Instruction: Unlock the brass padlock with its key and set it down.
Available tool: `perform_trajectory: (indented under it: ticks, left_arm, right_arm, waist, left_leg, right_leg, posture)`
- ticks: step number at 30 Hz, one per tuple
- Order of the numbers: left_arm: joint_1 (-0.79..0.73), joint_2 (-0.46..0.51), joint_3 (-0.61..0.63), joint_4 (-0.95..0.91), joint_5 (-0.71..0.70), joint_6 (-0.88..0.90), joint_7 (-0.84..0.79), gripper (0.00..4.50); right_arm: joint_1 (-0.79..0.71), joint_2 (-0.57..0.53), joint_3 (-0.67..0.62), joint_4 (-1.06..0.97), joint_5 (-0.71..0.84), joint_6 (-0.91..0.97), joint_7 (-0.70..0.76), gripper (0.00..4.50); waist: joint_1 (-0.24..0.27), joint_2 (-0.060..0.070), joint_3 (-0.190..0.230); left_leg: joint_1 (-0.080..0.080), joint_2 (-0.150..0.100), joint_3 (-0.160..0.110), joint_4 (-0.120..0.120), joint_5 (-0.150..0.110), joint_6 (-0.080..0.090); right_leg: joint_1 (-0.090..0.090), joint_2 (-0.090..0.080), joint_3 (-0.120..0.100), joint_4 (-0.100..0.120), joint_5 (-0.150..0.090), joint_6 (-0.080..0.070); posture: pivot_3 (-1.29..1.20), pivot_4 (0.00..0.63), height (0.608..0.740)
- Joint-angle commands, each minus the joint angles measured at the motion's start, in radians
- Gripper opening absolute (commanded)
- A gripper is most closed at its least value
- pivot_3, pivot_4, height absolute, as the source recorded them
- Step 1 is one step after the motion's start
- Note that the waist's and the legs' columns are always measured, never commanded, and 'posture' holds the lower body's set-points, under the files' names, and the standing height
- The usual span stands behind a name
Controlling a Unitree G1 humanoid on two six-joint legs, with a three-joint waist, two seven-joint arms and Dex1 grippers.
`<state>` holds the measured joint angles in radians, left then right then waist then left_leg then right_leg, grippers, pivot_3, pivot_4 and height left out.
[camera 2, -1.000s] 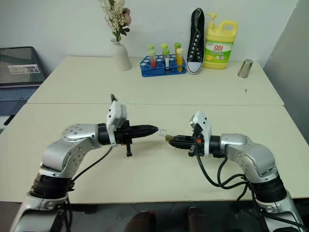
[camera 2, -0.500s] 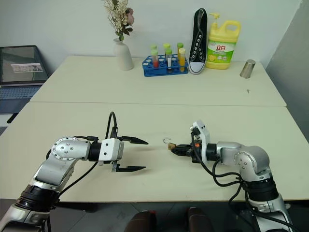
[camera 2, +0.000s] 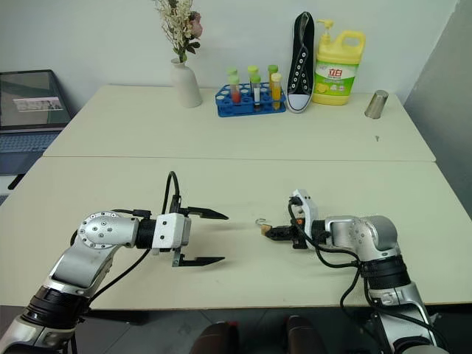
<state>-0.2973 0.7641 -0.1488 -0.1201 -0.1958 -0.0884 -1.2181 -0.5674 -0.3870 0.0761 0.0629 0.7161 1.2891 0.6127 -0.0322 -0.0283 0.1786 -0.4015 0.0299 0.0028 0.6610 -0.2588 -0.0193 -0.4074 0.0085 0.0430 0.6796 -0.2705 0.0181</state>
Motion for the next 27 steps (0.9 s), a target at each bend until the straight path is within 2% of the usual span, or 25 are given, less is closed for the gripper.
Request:
perform_trajectory:
  ticks: [1,9,12,13,15,17,27]
  left_arm:
    - [-0.009,-0.002,0.006,-0.040,-0.008,0.012,0.013,4.50]
    - [-0.017,-0.034,-0.009,-0.038,-0.023,0.087,0.020,4.50]
    - [-0.020,-0.042,-0.001,-0.047,-0.035,0.153,0.031,4.50]
    - [-0.021,-0.046,0.005,-0.052,-0.040,0.179,0.040,4.50]
    - [-0.032,-0.059,0.024,-0.074,-0.075,0.270,0.073,4.50]
    - [-0.045,-0.066,0.036,-0.099,-0.107,0.373,0.107,4.50]
    - [-0.093,-0.039,0.032,-0.106,-0.157,0.436,0.051,4.50]
  right_arm:
    - [-0.026,-0.031,-0.015,0.022,-0.007,0.040,0.013,0.45]
    - [0.044,-0.178,0.005,-0.104,-0.005,0.078,0.067,3.17]
    - [0.105,-0.290,0.065,-0.219,-0.056,-0.026,0.127,4.26]
    - [0.128,-0.324,0.079,-0.263,-0.073,-0.074,0.148,4.47]
    - [0.178,-0.383,0.077,-0.368,-0.122,-0.230,0.186,4.47]
    - [0.207,-0.397,0.041,-0.431,-0.124,-0.293,0.188,4.47]
    - [0.308,-0.456,-0.048,-0.552,-0.177,-0.522,0.239,4.47]
  waist:
    - [0.000,0.000,0.000]
    - [0.006,0.000,0.000]
    - [0.007,0.000,0.000]
    - [0.010,0.000,0.000]
    - [0.011,0.000,0.000]
    - [0.005,-0.001,0.000]
    - [0.001,-0.001,0.001]
  left_leg:
    - [0.000,0.000,0.000,0.000,0.000,0.000]
    - [0.000,-0.002,0.000,0.001,0.000,0.000]
    - [0.000,-0.002,-0.001,0.001,0.000,0.000]
    - [0.000,-0.002,-0.001,0.001,0.000,0.000]
    - [0.000,-0.002,-0.001,0.001,0.000,0.000]
    - [-0.001,-0.002,-0.001,0.001,0.000,0.000]
    - [0.000,0.001,-0.001,0.000,0.000,0.000]
  right_leg:
    - [0.000,0.000,0.000,0.000,0.000,0.000]
    - [0.001,0.000,-0.001,-0.001,0.000,0.000]
    - [0.001,0.000,-0.001,-0.001,0.000,0.001]
    - [0.001,0.000,-0.001,-0.001,0.000,0.001]
    - [0.002,0.000,-0.002,-0.001,0.000,0.001]
    - [0.002,0.000,-0.001,-0.002,0.000,0.001]
    - [0.001,0.004,0.000,-0.001,0.000,0.001]
  posture:
    - [0.00,0.150,0.740]
    - [0.00,0.150,0.740]
    - [0.00,0.150,0.740]
    - [0.00,0.150,0.740]
    - [0.00,0.150,0.740]
    - [0.00,0.150,0.740]
    - [0.00,0.150,0.740]
